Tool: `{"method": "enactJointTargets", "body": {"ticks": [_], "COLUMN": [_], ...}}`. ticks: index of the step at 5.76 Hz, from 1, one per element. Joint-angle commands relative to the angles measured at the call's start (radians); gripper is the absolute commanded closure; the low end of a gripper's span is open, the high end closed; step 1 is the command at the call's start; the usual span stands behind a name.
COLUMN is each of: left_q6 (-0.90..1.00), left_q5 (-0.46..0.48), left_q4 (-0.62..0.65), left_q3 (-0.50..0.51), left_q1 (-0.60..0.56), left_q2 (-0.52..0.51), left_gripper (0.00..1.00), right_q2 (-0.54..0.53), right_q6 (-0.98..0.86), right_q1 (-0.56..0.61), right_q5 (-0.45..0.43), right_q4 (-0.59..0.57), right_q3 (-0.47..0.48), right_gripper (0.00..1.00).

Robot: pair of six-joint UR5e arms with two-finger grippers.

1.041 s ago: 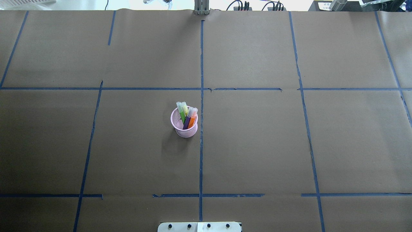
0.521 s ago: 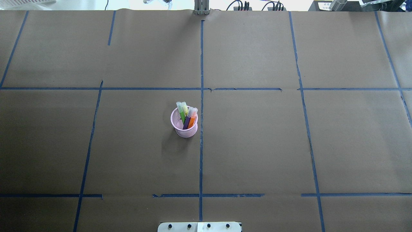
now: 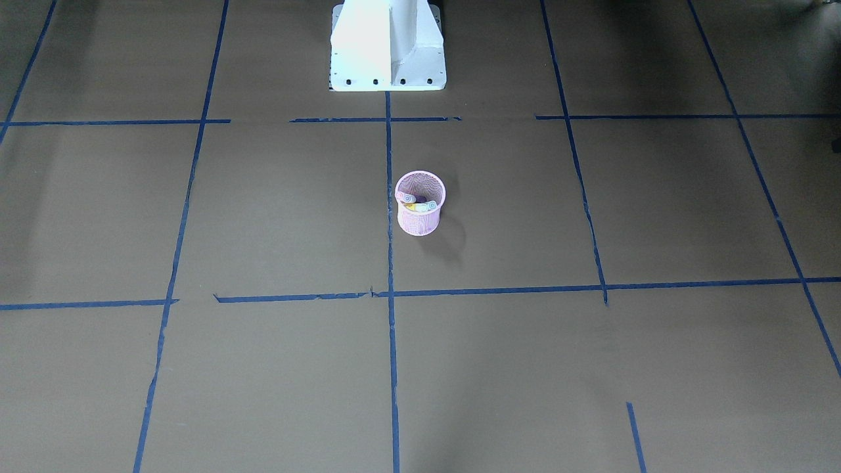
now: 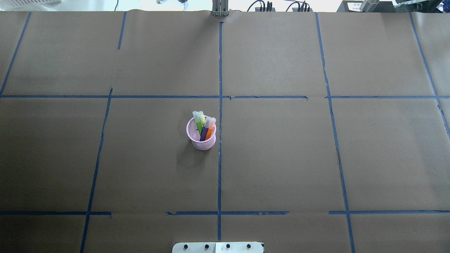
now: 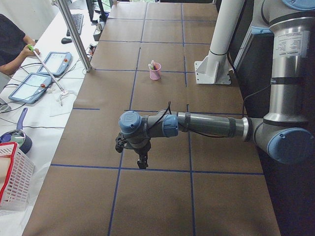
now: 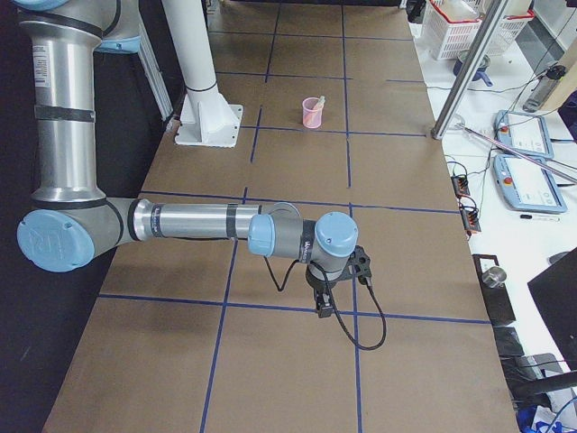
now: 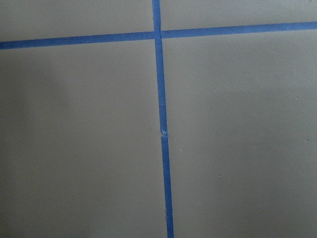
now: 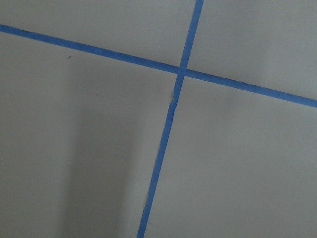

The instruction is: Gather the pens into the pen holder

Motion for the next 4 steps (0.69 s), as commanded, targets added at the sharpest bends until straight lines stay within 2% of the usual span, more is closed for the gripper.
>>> {"method": "enactJointTargets", "body": {"ticks": [1,4], "left_q6": [0.000,0.004], "left_q5": [-0.002,-0.002], "left_q4": [-0.001,-0.004], "left_q3": [-0.004,0.007], "left_q1": [-0.027,-0.058], "left_q2": [-0.001,-0.010], "left_gripper": [0.00,0.00], "right_q2": [-0.001,-0.006], "right_q6": [-0.002,-0.001], "right_q1": [0.000,0.000], "right_q5": [0.003,0.006], "right_q4": [0.000,-0.002], "right_q3": [0.000,0.014], "right_gripper": [0.00,0.00]}}
